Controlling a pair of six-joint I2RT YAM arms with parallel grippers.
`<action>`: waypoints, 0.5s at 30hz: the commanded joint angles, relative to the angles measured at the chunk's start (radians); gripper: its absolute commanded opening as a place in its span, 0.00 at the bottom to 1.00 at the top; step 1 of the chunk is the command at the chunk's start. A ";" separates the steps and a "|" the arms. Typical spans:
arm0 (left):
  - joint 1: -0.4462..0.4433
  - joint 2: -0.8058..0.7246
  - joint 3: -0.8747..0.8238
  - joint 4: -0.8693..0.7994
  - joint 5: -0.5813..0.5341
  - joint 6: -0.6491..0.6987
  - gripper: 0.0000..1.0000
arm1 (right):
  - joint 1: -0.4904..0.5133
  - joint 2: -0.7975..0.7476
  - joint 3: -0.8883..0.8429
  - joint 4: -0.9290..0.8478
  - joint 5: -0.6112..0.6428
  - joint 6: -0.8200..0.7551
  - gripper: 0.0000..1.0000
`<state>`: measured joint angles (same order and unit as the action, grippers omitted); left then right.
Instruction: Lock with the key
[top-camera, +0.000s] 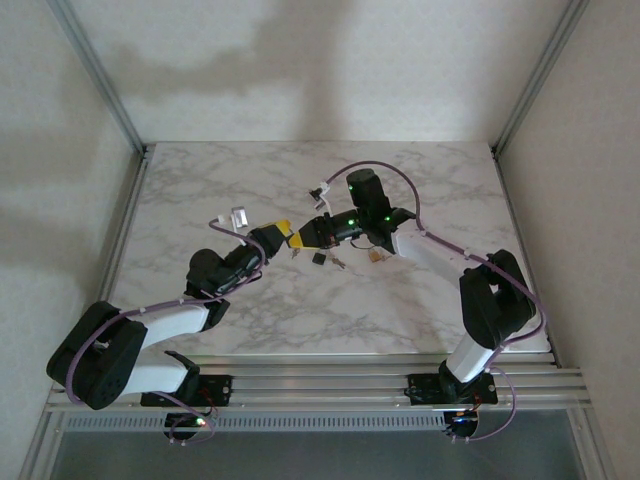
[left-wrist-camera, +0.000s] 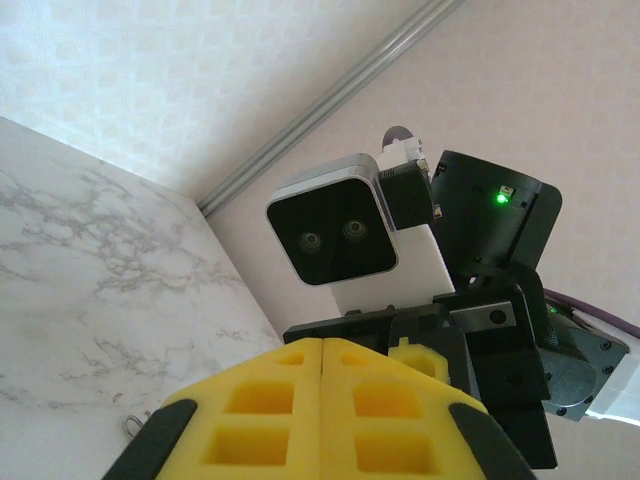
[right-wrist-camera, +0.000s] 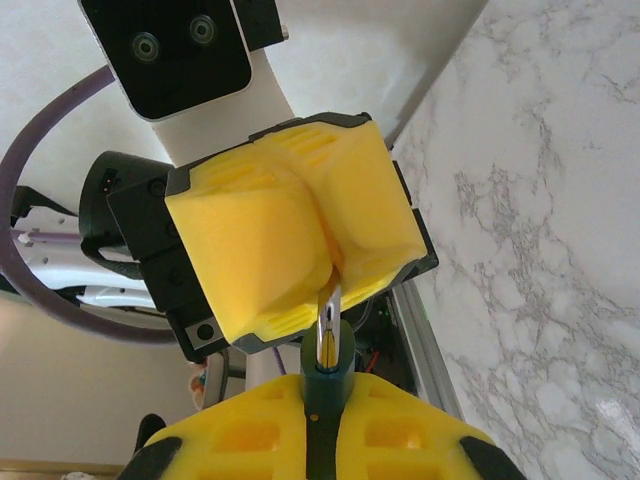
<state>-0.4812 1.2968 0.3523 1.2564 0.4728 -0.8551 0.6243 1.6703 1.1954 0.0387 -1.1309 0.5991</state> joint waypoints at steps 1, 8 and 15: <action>-0.082 -0.005 -0.012 -0.038 0.206 0.023 0.00 | -0.040 0.012 0.074 0.158 0.126 0.009 0.00; -0.083 -0.001 -0.010 -0.042 0.200 0.024 0.00 | -0.046 0.008 0.056 0.163 0.123 0.009 0.00; -0.082 -0.013 -0.010 -0.074 0.174 0.042 0.00 | -0.046 -0.010 0.026 0.157 0.123 -0.009 0.01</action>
<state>-0.4896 1.2964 0.3527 1.2530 0.4561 -0.8398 0.6193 1.6707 1.1938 0.0387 -1.1385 0.5980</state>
